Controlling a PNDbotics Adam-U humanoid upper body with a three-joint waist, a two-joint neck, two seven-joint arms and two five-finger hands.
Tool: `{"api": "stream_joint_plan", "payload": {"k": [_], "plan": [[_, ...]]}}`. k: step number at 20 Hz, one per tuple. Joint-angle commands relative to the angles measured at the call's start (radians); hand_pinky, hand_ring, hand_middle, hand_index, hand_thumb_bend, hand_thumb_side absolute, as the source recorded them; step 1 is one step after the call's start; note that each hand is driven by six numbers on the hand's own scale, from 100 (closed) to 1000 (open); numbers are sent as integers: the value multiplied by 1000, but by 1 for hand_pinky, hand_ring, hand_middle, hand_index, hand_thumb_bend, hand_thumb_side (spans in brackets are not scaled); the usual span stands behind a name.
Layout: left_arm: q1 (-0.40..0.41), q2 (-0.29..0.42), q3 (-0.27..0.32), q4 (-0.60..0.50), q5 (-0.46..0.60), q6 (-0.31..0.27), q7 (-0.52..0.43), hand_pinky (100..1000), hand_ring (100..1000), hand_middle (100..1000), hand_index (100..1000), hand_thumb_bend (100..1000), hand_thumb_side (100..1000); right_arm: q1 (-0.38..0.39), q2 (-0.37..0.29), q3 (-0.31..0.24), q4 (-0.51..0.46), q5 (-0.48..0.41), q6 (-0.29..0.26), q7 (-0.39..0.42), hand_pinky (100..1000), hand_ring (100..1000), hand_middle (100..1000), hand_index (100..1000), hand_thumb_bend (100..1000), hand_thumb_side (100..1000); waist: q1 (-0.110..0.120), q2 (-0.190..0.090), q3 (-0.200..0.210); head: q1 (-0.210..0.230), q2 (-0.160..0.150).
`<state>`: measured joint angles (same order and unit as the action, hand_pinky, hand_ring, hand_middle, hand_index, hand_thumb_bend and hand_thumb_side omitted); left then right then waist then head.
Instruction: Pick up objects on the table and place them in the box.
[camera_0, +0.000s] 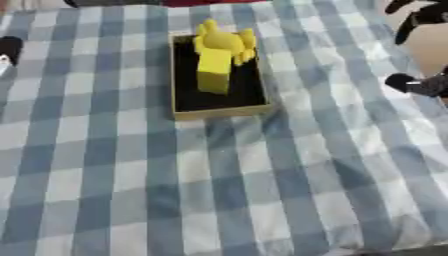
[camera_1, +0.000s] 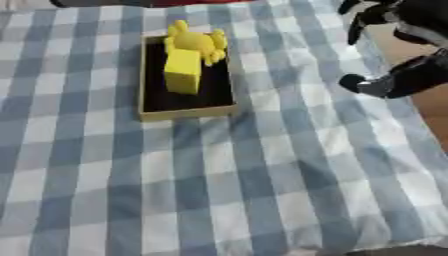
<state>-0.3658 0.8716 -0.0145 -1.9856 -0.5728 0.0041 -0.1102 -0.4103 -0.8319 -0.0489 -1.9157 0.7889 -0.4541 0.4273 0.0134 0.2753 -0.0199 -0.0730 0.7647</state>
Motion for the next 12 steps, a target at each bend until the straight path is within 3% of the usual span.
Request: {"api": "stream_joint_plan", "payload": {"k": [1, 5, 12], "plan": [[-12, 23, 10, -14, 1, 2, 4, 874, 879, 750, 803, 246, 293, -13, -34, -10, -7, -6, 0, -8, 936, 878, 767, 561, 402, 439, 1, -17, -1, -1, 5], [-13, 22, 11, -14, 1, 1, 7, 873, 879, 749, 802, 245, 291, -13, -35, -10, -8, -7, -2, -7, 936, 877, 765, 530, 400, 433, 1, -17, -1, -1, 5], [-15, 21, 10, -14, 2, 5, 12, 870, 877, 745, 794, 239, 292, -13, -32, -9, -7, -21, -16, 15, 933, 873, 744, 399, 393, 414, 0, -17, 0, -2, 5]]}}
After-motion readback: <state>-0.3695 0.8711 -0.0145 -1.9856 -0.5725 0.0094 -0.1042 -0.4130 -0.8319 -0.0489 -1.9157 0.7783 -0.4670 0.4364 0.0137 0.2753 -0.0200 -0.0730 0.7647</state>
